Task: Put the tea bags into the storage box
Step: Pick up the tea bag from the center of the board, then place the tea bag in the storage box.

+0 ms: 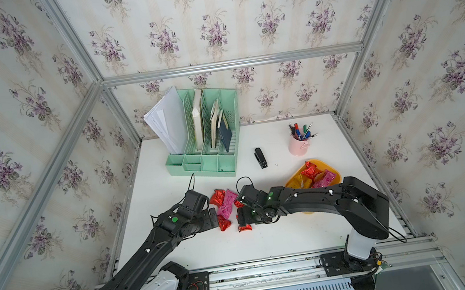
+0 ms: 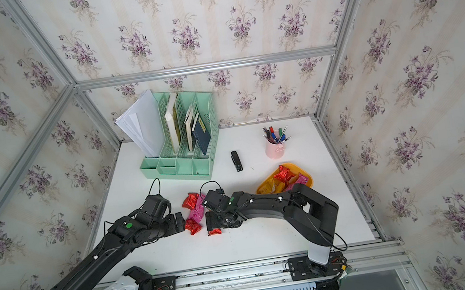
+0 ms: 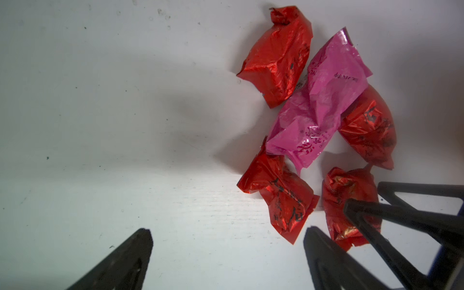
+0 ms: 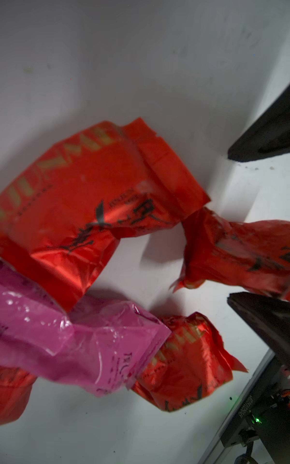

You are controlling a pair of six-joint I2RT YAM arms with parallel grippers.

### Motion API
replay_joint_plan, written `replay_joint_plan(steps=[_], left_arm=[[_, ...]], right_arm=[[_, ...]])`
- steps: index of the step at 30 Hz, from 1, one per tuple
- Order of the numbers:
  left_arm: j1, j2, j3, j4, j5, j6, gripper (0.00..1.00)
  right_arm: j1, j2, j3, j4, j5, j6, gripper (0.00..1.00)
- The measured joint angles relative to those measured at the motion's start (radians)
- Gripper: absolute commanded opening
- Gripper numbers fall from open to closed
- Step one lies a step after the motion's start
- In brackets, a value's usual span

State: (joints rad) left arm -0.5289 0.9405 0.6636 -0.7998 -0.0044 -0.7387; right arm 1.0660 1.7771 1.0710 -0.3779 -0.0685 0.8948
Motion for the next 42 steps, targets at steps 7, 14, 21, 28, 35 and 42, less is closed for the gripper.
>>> replay_joint_plan(steps=[7, 14, 21, 28, 35, 42], left_arm=[[0.000, -0.054, -0.033, -0.024, 0.000, -0.034, 0.99], [0.000, -0.057, -0.036, -0.026, -0.003, -0.050, 0.99], [0.000, 0.003, -0.002, -0.006, -0.007, -0.049, 0.99], [0.000, 0.095, 0.051, 0.056, 0.005, -0.015, 0.99], [-0.007, 0.186, 0.074, 0.122, 0.029, -0.002, 0.99], [-0.037, 0.240, 0.087, 0.160, 0.051, -0.008, 0.99]], right_arm=[[0.008, 0.037, 0.015, 0.015, -0.030, -0.002, 0.47], [0.007, 0.030, 0.016, 0.007, -0.031, -0.006, 0.31], [0.002, -0.069, 0.015, -0.022, -0.028, -0.008, 0.25], [-0.064, -0.233, -0.001, -0.080, 0.005, 0.004, 0.22], [-0.258, -0.497, -0.095, -0.160, 0.026, 0.012, 0.22], [-0.669, -0.732, -0.181, -0.278, 0.029, -0.079, 0.19]])
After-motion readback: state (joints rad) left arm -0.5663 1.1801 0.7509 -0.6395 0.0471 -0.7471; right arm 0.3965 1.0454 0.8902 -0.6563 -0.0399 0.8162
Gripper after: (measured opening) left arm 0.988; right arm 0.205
